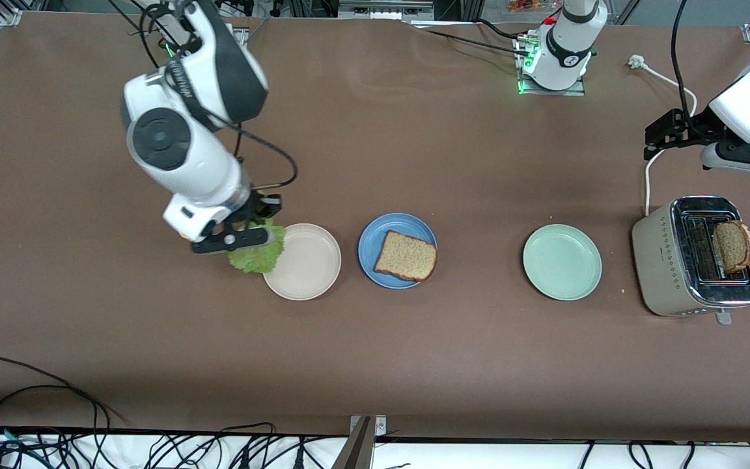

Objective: Make sandwich in blue plate with both arms
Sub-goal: 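Lift the lettuce with the right gripper and carry it over the bread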

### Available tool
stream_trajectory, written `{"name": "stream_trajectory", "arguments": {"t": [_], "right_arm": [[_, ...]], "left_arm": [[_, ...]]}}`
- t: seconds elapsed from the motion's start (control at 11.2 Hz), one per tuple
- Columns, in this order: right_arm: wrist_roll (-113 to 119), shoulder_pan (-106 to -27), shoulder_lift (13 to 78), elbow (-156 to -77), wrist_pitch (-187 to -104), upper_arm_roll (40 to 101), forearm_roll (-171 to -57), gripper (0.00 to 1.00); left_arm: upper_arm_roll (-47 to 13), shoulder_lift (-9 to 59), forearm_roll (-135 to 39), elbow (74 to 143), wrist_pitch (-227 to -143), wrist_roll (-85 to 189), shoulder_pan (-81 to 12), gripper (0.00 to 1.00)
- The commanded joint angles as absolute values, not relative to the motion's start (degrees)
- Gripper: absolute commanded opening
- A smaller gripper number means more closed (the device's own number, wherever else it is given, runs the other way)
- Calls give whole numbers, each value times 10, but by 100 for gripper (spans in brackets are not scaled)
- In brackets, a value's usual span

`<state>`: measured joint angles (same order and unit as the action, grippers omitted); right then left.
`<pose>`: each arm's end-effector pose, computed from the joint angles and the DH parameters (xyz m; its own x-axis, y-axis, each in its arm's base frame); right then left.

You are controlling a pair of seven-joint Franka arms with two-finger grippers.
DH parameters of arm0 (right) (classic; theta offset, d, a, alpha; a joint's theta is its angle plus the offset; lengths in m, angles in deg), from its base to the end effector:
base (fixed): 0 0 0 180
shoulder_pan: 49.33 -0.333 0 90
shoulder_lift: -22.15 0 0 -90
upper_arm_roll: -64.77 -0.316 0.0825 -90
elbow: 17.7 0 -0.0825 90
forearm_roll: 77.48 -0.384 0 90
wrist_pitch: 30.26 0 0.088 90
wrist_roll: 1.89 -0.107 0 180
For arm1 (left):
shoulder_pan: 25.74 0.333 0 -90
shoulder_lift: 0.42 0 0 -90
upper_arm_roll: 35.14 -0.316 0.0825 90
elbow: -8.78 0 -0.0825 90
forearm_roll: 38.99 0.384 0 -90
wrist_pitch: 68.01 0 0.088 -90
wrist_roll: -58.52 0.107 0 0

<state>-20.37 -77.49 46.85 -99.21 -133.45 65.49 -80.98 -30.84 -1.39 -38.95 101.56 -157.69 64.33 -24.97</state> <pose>0.6014 0.3196 0.4463 0.9876 0.1422 -0.0672 0.1402 -0.9895 -0.0338 0.5465 -0.0340 0.6105 0.9861 -0.1622 -0.0372 -0.1622 -0.9868 0.0018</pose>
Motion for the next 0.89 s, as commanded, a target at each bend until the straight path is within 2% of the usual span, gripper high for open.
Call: {"name": "stream_trajectory", "arguments": {"t": [0.0, 0.27, 0.8], "right_arm": [[-260, -818, 503, -979, -1389, 640, -818, 0], [-291, -845, 546, -957, -1452, 601, -818, 0], [-294, -905, 618, -957, -1622, 601, -817, 0]], "left_arm": [[-306, -17, -379, 1016, -1574, 647, -247, 100], [-306, -17, -379, 1016, -1574, 647, -247, 100], [-306, -17, -379, 1016, -1574, 647, -248, 100]]}}
